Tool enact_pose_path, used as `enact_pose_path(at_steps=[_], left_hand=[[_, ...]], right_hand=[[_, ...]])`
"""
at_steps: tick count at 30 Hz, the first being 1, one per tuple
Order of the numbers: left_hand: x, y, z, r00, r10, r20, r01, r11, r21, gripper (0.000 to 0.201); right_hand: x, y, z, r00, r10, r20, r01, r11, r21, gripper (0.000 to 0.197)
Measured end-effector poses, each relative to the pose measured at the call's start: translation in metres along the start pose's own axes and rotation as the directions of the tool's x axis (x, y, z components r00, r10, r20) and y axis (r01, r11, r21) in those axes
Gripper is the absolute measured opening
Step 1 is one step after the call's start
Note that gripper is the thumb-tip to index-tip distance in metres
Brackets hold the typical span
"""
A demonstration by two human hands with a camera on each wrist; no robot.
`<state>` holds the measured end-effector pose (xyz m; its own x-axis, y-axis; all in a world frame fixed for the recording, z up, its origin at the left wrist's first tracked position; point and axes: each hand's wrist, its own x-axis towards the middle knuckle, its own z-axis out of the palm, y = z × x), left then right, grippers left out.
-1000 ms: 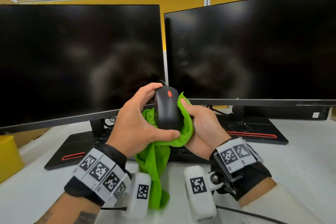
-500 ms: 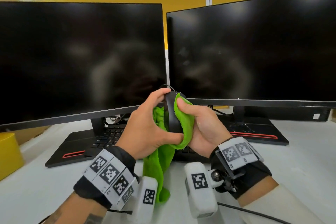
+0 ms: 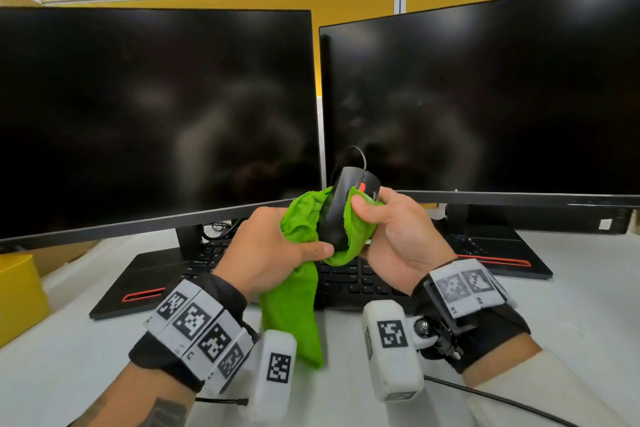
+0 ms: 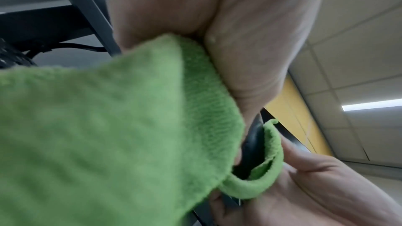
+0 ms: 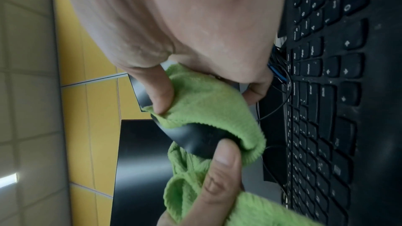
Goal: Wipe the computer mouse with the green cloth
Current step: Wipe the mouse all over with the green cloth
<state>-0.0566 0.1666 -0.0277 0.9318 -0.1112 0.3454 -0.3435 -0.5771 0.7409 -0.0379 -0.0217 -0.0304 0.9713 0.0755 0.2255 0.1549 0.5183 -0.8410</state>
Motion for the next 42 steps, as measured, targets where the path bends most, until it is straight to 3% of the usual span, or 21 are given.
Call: enact_pose_path(at_steps=[2, 4, 6, 9, 13, 16, 21, 25, 29, 32, 35, 37, 40, 42], left_hand=[[-0.002, 0.003, 0.004, 0.999, 0.004, 0.038, -0.001, 0.996, -0.089, 0.029], [-0.004, 0.009, 0.006, 0.994, -0.018, 0.109, 0.049, 0.957, -0.286, 0.018], [-0.004, 0.015, 0.004, 0.984, -0.037, 0.174, 0.122, 0.854, -0.506, 0.023], [-0.001, 0.019, 0.001, 0.980, -0.077, 0.182, 0.180, 0.728, -0.661, 0.036], [0.001, 0.011, 0.015, 0.995, 0.025, 0.100, 0.044, 0.776, -0.629, 0.038], [0.002, 0.006, 0.025, 0.991, 0.045, 0.127, 0.047, 0.771, -0.635, 0.048], [0.006, 0.001, 0.027, 0.998, 0.048, -0.050, -0.068, 0.802, -0.593, 0.038], [0.007, -0.003, 0.022, 0.988, 0.051, -0.145, -0.126, 0.808, -0.576, 0.030], [0.008, -0.007, 0.018, 0.981, 0.020, -0.194, -0.133, 0.797, -0.589, 0.026], [0.006, -0.006, 0.018, 0.988, 0.029, -0.152, -0.114, 0.802, -0.586, 0.035], [0.005, -0.006, 0.019, 0.993, 0.049, -0.104, -0.101, 0.797, -0.595, 0.041], [0.005, -0.007, 0.018, 0.993, 0.067, -0.097, -0.111, 0.804, -0.584, 0.042], [0.003, -0.007, 0.015, 0.986, 0.110, -0.128, -0.163, 0.825, -0.540, 0.045], [0.001, -0.005, 0.015, 0.979, 0.136, -0.151, -0.195, 0.838, -0.509, 0.046]], right_hand=[[0.001, -0.002, -0.004, 1.000, -0.013, 0.009, 0.014, 0.998, -0.057, 0.037], [0.001, -0.003, -0.006, 1.000, -0.030, -0.002, 0.030, 0.996, -0.083, 0.040], [0.001, -0.003, -0.008, 0.998, -0.053, -0.036, 0.049, 0.994, -0.095, 0.045], [-0.001, -0.005, -0.008, 0.997, -0.045, -0.056, 0.039, 0.994, -0.105, 0.042], [-0.005, -0.005, -0.001, 0.999, 0.008, 0.054, -0.007, 1.000, -0.031, 0.033], [-0.006, 0.000, 0.005, 0.992, 0.021, 0.124, -0.023, 1.000, 0.012, 0.037], [-0.007, -0.002, 0.005, 0.976, 0.003, 0.218, 0.027, 0.991, -0.134, 0.041], [-0.002, -0.007, -0.010, 0.978, -0.160, 0.131, 0.203, 0.852, -0.482, 0.032], [0.005, -0.011, -0.017, 0.968, -0.245, -0.052, 0.164, 0.776, -0.609, 0.053], [0.005, -0.014, -0.013, 0.964, -0.256, -0.074, 0.186, 0.845, -0.501, 0.060], [-0.001, -0.014, -0.006, 0.991, -0.130, 0.016, 0.126, 0.909, -0.397, 0.018], [-0.004, -0.015, -0.007, 0.997, -0.077, 0.032, 0.083, 0.939, -0.334, 0.006], [-0.005, -0.021, -0.009, 1.000, -0.002, 0.010, 0.003, 0.987, -0.159, 0.021], [-0.005, -0.022, -0.007, 1.000, -0.003, -0.021, 0.000, 0.990, -0.138, 0.017]])
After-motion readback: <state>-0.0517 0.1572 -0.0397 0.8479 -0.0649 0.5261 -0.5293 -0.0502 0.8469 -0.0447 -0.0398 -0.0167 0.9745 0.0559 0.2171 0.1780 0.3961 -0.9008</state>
